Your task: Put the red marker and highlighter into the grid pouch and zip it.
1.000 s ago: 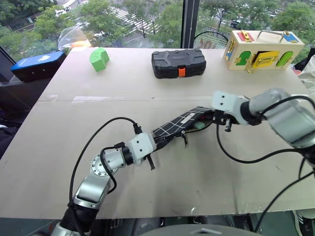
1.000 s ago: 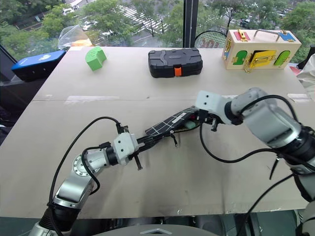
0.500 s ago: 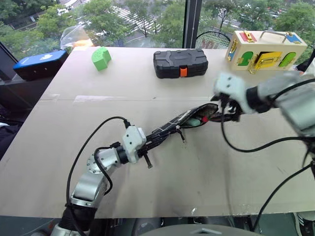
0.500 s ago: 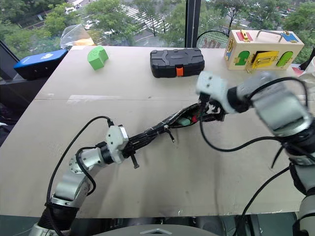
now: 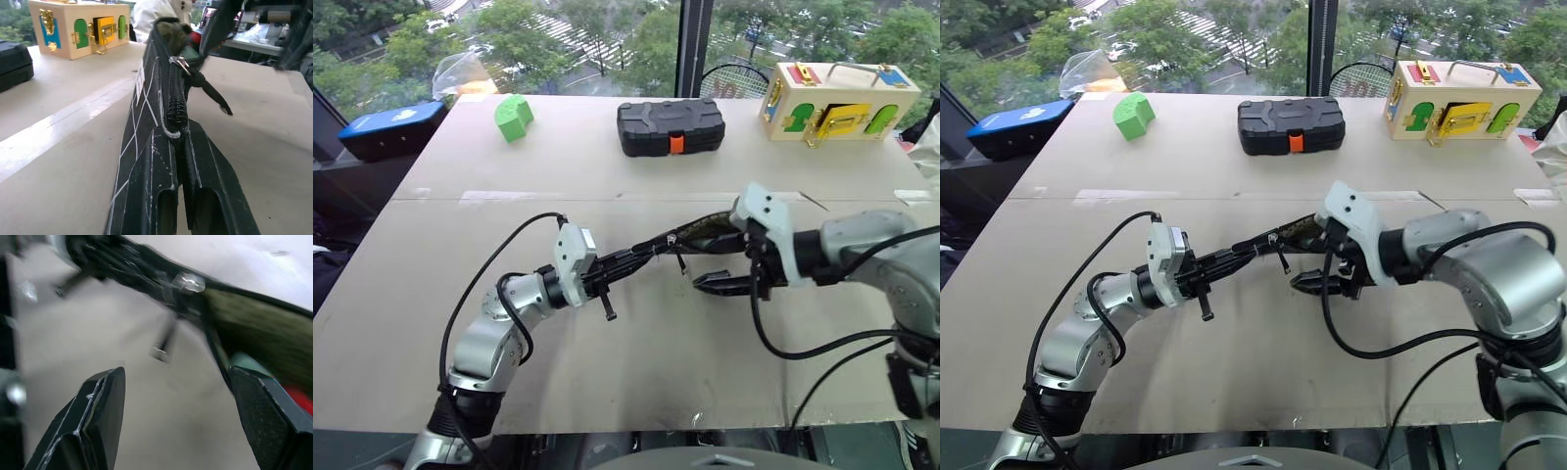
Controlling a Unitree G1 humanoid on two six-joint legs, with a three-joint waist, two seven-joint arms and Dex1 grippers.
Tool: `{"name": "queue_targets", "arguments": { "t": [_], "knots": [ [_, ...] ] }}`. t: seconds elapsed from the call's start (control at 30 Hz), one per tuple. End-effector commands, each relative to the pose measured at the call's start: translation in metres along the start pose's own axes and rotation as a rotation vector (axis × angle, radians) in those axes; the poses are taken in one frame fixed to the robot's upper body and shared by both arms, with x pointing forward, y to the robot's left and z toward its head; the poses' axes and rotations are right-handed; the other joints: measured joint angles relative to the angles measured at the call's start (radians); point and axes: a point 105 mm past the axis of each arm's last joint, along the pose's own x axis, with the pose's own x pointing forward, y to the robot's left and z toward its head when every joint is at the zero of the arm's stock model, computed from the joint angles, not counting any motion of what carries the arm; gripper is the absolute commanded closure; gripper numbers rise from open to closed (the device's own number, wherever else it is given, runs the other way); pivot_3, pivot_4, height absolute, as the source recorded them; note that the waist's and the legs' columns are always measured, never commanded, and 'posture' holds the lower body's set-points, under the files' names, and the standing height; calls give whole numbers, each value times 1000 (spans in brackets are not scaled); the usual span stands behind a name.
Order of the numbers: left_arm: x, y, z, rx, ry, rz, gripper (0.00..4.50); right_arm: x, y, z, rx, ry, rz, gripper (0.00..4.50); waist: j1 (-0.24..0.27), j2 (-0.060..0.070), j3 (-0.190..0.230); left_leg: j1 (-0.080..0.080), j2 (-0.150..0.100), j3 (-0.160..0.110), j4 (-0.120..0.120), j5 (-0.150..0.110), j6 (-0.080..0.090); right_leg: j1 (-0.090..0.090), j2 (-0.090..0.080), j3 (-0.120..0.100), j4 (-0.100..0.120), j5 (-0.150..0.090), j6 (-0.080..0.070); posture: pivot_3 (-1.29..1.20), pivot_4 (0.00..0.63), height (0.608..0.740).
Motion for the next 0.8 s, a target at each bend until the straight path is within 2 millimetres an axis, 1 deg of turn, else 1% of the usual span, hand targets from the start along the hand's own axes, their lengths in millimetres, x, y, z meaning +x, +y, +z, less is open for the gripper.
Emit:
{"name": "queue_targets", "arguments": {
  "t": [0.03, 0.1, 0.17, 0.3, 0.37, 0.43, 0.5, 0.57, 0.63, 0.7, 0.8],
  "knots": [
    [5, -4, 14, 95, -13, -25, 4500, 7, 4, -1, 58, -64, -29, 1128, 3, 0, 0, 0, 0, 0, 0, 0, 0, 0, 0, 0, 0, 0, 0, 0, 150, 740],
    [6, -5, 13, 112, -1, -21, 4500, 12, 2, 1, 91, -98, -55, 1128, 2, 0, 0, 0, -2, 0, 0, 0, 0, 0, 0, 1, 0, 0, 0, 0, 150, 740],
    [8, -7, 12, 123, 9, -21, 4500, 18, -2, 9, 142, -164, -78, 1128, 1, 0, 0, 0, -3, 1, 0, 0, 0, 0, 0, 1, 0, 0, 0, 0, 150, 740],
    [10, -7, 11, 144, 22, -6, 4500, 21, -5, 16, 172, -214, -111, 1128, 2, 0, 0, 0, -3, 0, 0, 0, 0, 0, 0, 1, 1, 0, 0, 0, 150, 740],
    [10, -6, 12, 142, 20, 6, 4500, 15, -4, 19, 153, -228, -109, 1128, 1, 0, 0, 0, -3, 0, 0, 0, 0, 0, 1, 1, 1, 0, 0, 0, 150, 740],
    [10, -2, 14, 134, 17, 25, 4500, 2, -1, 23, 118, -247, -86, 1128, 2, 1, 0, 0, -3, 0, 0, 0, 0, 0, 1, 1, 1, 0, 0, 0, 150, 740],
    [10, 0, 15, 125, 14, 38, 4500, -10, 7, 21, 80, -240, -39, 1128, 4, 0, 0, 0, -3, 0, 0, 0, 0, 0, 0, 1, 0, 0, 0, 0, 150, 740],
    [11, 2, 16, 101, 7, 47, 4500, -13, 16, 16, 72, -217, 9, 1128, 2, 0, 0, 0, -4, -1, 0, 0, 0, 0, 0, 1, 0, 0, 0, 0, 150, 740],
    [11, 1, 16, 91, 2, 46, 4500, -11, 19, 7, 87, -180, 15, 1128, -2, 0, 0, 0, -3, -1, -1, 0, 1, 0, 0, 2, 0, 0, 0, 0, 150, 740],
    [12, 0, 16, 92, 3, 37, 4500, -4, 17, -3, 118, -138, -16, 1128, -5, 0, 0, 0, -3, -1, -1, -1, 2, 0, 1, 1, 0, 0, 0, 0, 150, 740],
    [12, -2, 16, 95, 5, 30, 4500, 1, 14, -7, 146, -129, -47, 1128, -7, 0, 0, 0, -3, -1, -1, -1, 2, 0, 1, 2, 0, 0, 0, 0, 150, 740]
  ]
}}
